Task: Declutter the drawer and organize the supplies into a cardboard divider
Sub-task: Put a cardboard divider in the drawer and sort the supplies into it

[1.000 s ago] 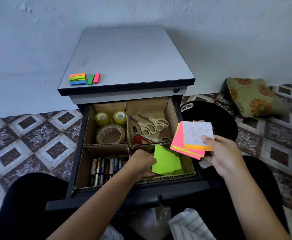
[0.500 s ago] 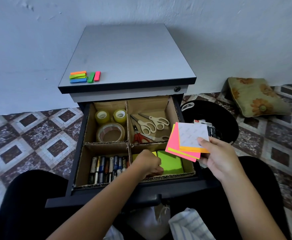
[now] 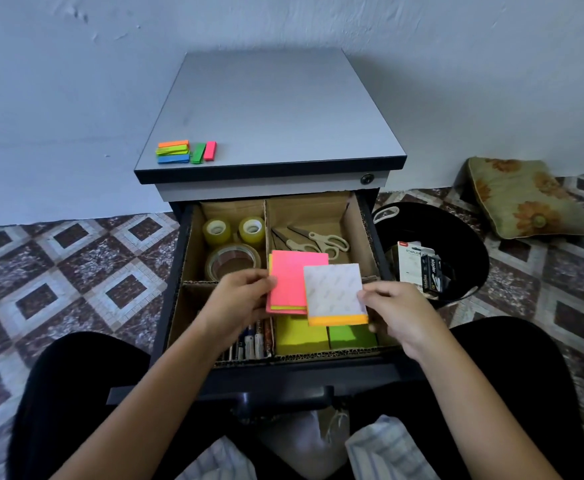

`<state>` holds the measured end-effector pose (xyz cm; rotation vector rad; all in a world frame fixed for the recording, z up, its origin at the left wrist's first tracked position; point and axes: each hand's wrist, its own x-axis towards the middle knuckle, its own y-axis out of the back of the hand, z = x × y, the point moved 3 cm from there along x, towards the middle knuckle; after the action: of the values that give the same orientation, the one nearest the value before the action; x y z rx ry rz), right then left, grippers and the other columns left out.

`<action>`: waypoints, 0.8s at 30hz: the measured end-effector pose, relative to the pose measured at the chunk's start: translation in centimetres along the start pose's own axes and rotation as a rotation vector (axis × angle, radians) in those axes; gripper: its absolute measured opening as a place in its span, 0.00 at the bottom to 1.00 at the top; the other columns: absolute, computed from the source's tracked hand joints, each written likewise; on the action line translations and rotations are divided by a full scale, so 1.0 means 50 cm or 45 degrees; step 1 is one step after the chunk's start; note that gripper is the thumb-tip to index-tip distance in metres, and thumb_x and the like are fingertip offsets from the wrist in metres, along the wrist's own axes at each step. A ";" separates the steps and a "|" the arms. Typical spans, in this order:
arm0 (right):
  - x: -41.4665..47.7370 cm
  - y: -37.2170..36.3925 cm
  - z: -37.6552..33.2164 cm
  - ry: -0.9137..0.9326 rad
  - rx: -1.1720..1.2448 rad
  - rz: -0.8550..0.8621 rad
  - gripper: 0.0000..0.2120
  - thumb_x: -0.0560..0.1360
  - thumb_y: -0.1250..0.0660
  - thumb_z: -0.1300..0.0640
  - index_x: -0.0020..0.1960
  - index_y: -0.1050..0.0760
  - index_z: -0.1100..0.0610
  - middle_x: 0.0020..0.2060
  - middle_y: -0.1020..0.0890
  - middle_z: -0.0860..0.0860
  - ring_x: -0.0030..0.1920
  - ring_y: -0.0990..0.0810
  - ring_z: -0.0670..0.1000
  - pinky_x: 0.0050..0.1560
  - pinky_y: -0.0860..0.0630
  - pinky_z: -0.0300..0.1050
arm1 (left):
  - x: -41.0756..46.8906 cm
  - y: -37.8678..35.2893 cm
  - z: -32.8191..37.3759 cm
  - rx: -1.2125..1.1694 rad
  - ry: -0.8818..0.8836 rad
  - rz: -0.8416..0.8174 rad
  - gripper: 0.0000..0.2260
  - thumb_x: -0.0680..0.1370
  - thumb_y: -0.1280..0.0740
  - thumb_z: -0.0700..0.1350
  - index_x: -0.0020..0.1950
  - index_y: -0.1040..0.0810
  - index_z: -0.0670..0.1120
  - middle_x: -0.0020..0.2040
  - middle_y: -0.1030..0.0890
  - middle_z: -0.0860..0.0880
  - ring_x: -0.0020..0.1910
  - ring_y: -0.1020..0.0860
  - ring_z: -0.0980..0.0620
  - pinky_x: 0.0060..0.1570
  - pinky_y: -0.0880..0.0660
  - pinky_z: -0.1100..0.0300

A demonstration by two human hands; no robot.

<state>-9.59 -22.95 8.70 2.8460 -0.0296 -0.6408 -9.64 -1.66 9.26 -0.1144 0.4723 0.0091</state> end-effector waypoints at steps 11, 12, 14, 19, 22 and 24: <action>0.038 -0.089 0.030 0.045 -1.020 -0.073 0.07 0.73 0.31 0.57 0.46 0.20 0.62 0.43 0.17 0.56 0.43 0.20 0.54 0.41 0.27 0.39 | -0.009 0.069 0.014 -0.112 -0.060 0.268 0.05 0.81 0.42 0.37 0.50 0.27 0.40 0.43 0.21 0.44 0.42 0.21 0.50 0.42 0.23 0.58; 0.036 -0.096 0.027 0.073 -1.078 -0.052 0.07 0.73 0.32 0.57 0.46 0.20 0.62 0.44 0.17 0.56 0.46 0.19 0.54 0.41 0.29 0.39 | -0.010 0.066 0.011 -0.106 -0.056 0.256 0.05 0.81 0.42 0.37 0.50 0.26 0.40 0.44 0.20 0.44 0.42 0.21 0.50 0.42 0.22 0.58; 0.032 -0.108 0.022 0.121 -1.183 -0.057 0.06 0.74 0.34 0.59 0.46 0.21 0.61 0.45 0.17 0.57 0.48 0.19 0.56 0.40 0.30 0.39 | -0.010 0.061 0.005 -0.102 -0.047 0.235 0.05 0.81 0.42 0.37 0.50 0.26 0.40 0.44 0.20 0.43 0.42 0.21 0.50 0.42 0.22 0.59; 0.032 -0.090 0.025 0.135 -1.001 -0.040 0.11 0.76 0.35 0.55 0.42 0.19 0.61 0.39 0.17 0.56 0.41 0.18 0.55 0.41 0.23 0.43 | -0.012 0.041 -0.005 -0.149 0.014 0.126 0.05 0.80 0.40 0.37 0.48 0.25 0.40 0.44 0.19 0.42 0.41 0.19 0.49 0.38 0.20 0.59; 0.017 -0.071 0.004 -0.020 -0.256 -0.040 0.15 0.80 0.40 0.52 0.42 0.22 0.61 0.36 0.18 0.56 0.33 0.19 0.52 0.35 0.21 0.45 | -0.016 0.019 -0.010 -0.234 0.091 0.021 0.03 0.78 0.38 0.36 0.48 0.26 0.37 0.41 0.18 0.41 0.37 0.17 0.49 0.33 0.20 0.61; 0.000 -0.066 -0.017 -0.170 0.204 -0.145 0.15 0.80 0.41 0.49 0.48 0.24 0.59 0.41 0.17 0.57 0.38 0.18 0.53 0.34 0.22 0.43 | -0.017 0.000 -0.015 -0.247 0.138 -0.026 0.02 0.77 0.36 0.36 0.46 0.25 0.37 0.39 0.17 0.42 0.35 0.17 0.50 0.34 0.19 0.60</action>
<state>-9.30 -19.56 8.73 2.9694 0.0631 -0.8896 -10.75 -1.73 8.99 -0.3117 0.5779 0.0287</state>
